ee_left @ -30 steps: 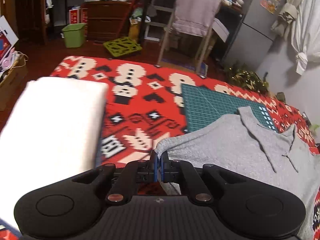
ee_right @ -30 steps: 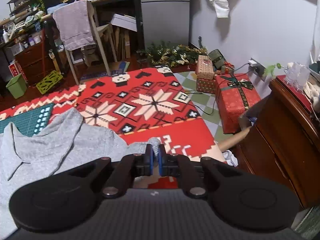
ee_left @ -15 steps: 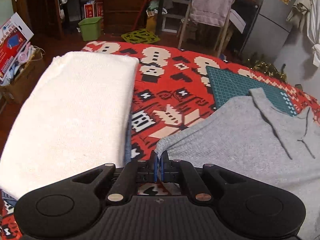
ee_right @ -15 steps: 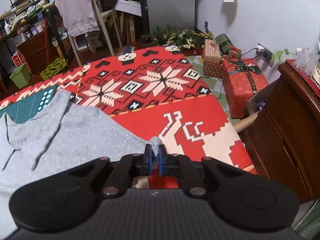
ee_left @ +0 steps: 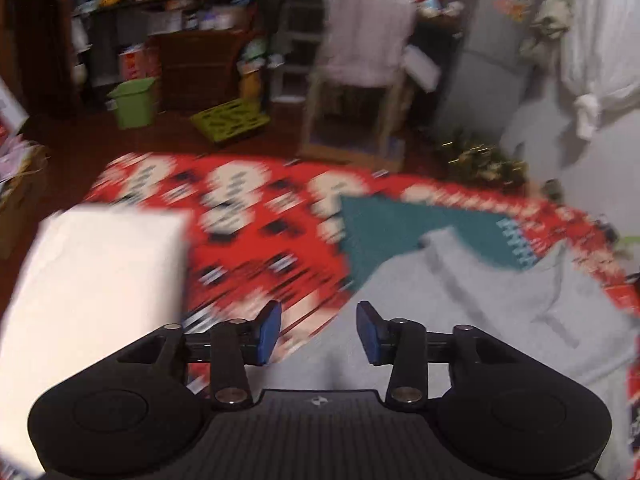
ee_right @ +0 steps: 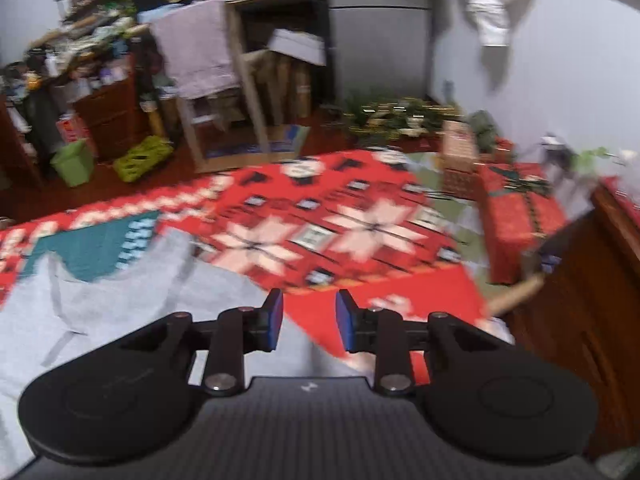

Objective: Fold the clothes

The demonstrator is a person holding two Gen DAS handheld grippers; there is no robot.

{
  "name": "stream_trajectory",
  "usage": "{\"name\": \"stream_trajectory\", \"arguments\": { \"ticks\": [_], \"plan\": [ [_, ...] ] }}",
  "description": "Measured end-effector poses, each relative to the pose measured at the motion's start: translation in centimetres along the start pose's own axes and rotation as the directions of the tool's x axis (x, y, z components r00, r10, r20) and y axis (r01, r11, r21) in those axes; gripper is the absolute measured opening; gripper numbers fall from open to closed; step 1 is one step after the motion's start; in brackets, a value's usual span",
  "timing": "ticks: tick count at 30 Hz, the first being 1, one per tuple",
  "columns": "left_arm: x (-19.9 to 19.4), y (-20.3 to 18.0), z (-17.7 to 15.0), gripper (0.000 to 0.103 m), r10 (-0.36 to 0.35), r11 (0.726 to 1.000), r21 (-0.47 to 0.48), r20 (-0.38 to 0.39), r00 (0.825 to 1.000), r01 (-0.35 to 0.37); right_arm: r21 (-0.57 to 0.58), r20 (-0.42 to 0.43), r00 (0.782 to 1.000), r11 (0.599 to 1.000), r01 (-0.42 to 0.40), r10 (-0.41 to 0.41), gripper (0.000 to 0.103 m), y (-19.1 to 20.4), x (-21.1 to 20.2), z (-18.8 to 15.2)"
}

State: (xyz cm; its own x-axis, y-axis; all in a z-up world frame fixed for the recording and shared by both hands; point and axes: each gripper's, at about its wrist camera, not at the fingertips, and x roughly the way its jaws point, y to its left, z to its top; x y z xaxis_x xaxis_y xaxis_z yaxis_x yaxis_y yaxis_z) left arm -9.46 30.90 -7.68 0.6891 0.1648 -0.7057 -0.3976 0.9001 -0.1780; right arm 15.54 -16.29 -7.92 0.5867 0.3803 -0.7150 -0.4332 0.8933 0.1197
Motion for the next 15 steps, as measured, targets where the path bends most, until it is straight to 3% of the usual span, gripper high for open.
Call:
{"name": "stream_trajectory", "arguments": {
  "ticks": [6, 10, 15],
  "plan": [
    [8.4, -3.9, 2.3, 0.045, -0.177, 0.98, 0.077, -0.076, 0.981, 0.183, -0.16, -0.014, 0.992, 0.979, -0.123, 0.123, 0.032, 4.9, 4.9, 2.4],
    [12.3, -4.5, 2.6, 0.041, -0.208, 0.965, 0.135, -0.12, 0.971, 0.224, -0.235, -0.049, 0.982, 0.953, -0.191, 0.185, 0.032, 7.0, 8.9, 3.0],
    [13.5, -4.5, 2.4, 0.041, -0.243, 0.947, 0.18, -0.134, 0.961, 0.265, -0.292, -0.124, 0.983, 0.941, -0.169, 0.138, 0.032, 8.6, 13.0, 3.1]
  ]
}}
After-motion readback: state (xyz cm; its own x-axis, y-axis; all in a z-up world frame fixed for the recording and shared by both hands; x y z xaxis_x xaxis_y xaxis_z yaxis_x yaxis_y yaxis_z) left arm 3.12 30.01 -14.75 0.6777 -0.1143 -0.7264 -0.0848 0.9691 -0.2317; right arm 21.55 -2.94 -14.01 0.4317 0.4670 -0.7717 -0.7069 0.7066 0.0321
